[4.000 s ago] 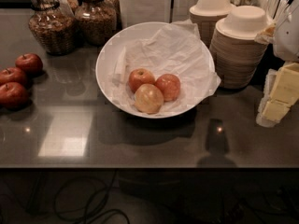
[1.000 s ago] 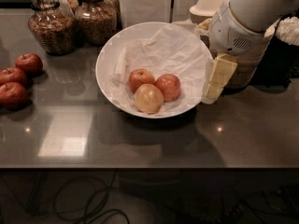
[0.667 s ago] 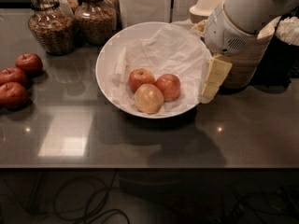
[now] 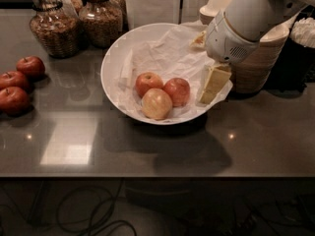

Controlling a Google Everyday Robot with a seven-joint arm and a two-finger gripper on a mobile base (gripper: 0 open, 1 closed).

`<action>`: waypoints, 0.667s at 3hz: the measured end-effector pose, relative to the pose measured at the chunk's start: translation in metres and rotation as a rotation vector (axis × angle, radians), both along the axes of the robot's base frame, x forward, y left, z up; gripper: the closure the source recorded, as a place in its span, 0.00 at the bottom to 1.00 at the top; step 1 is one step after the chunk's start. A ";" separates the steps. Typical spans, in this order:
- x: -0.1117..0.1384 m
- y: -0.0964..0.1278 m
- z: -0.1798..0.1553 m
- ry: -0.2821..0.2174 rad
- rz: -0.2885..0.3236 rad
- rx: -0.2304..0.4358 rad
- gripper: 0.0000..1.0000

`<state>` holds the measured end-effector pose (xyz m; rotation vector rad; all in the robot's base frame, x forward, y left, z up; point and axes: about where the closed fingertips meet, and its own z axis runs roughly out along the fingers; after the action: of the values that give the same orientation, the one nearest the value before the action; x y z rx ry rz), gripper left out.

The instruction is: Pick apple from white bowl

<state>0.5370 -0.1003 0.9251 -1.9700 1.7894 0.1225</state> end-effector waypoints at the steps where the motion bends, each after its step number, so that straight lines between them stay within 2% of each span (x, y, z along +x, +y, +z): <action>1: 0.001 0.005 -0.005 0.014 0.021 0.016 0.15; 2: 0.005 0.014 -0.013 0.029 0.051 0.027 0.15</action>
Offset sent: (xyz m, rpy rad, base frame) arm 0.0096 0.0223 -0.0224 0.0430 0.0513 0.0832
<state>0.5417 -0.0861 0.9124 -2.0051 1.7469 0.1925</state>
